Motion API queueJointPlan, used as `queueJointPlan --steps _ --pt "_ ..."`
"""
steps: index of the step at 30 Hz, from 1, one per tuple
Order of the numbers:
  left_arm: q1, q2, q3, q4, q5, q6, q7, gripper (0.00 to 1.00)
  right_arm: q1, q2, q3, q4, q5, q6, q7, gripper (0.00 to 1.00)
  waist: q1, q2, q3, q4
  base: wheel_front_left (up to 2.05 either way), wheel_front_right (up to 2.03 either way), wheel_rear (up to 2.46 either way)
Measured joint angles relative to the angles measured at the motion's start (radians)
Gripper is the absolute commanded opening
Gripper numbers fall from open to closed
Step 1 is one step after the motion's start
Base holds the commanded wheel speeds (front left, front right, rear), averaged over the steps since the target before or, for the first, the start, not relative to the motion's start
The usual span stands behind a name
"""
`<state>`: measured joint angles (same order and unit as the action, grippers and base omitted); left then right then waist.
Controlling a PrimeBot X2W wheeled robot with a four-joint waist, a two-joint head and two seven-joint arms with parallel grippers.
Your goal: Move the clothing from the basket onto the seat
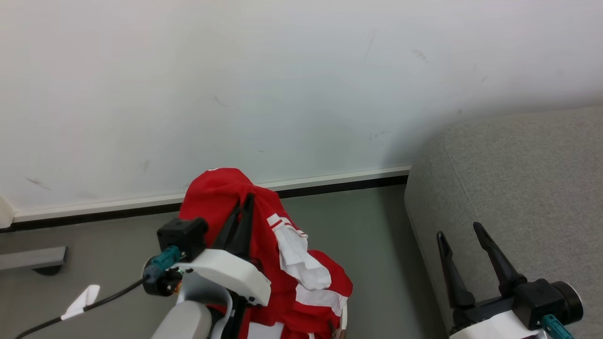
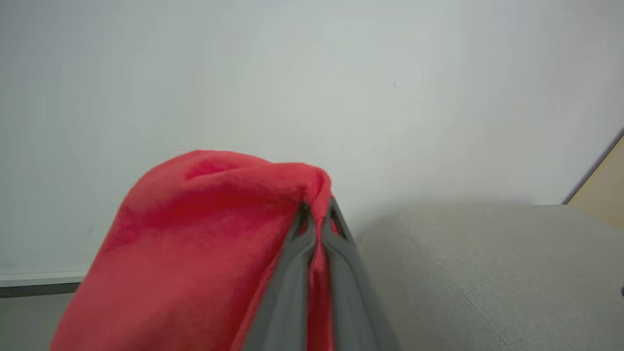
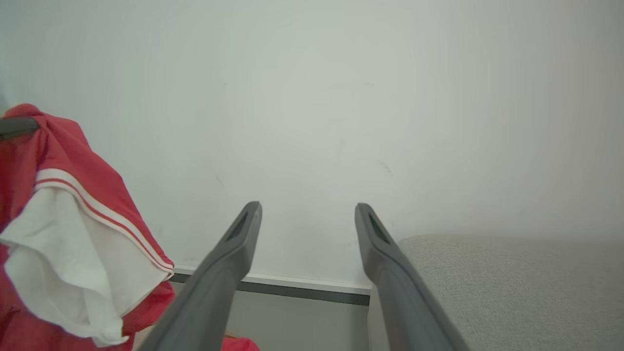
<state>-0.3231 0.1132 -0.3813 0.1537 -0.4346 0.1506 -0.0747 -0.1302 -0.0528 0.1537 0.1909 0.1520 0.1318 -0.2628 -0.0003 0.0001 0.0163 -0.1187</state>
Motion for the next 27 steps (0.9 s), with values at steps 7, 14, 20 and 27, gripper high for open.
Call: queueJointPlan --steps 7,14,20,27 --pt "0.033 0.012 -0.016 -0.089 0.0 0.018 0.041 0.0 -0.009 0.001 0.069 -0.046 0.001 0.0 -0.002 1.0 0.0002 0.0 0.006 -0.004 0.0 0.0 0.0" --pt "0.035 0.002 -0.048 -0.137 0.0 0.016 0.056 0.0 -0.068 -0.022 0.271 -0.068 -0.001 0.0 -0.002 1.0 0.0003 0.0 0.007 -0.013 0.0 0.0 0.0" --pt "0.022 -0.017 -0.098 -0.164 0.001 0.007 0.067 0.0 -0.155 -0.044 0.372 -0.035 -0.001 0.0 -0.002 1.0 0.0003 0.0 0.004 -0.018 0.0 0.0 0.0" --pt "0.012 -0.036 -0.162 -0.182 0.002 -0.001 0.083 0.0 -0.203 -0.04 0.451 0.057 0.024 0.0 -0.002 1.0 0.0004 0.0 0.004 -0.005 0.0 0.0 0.0"
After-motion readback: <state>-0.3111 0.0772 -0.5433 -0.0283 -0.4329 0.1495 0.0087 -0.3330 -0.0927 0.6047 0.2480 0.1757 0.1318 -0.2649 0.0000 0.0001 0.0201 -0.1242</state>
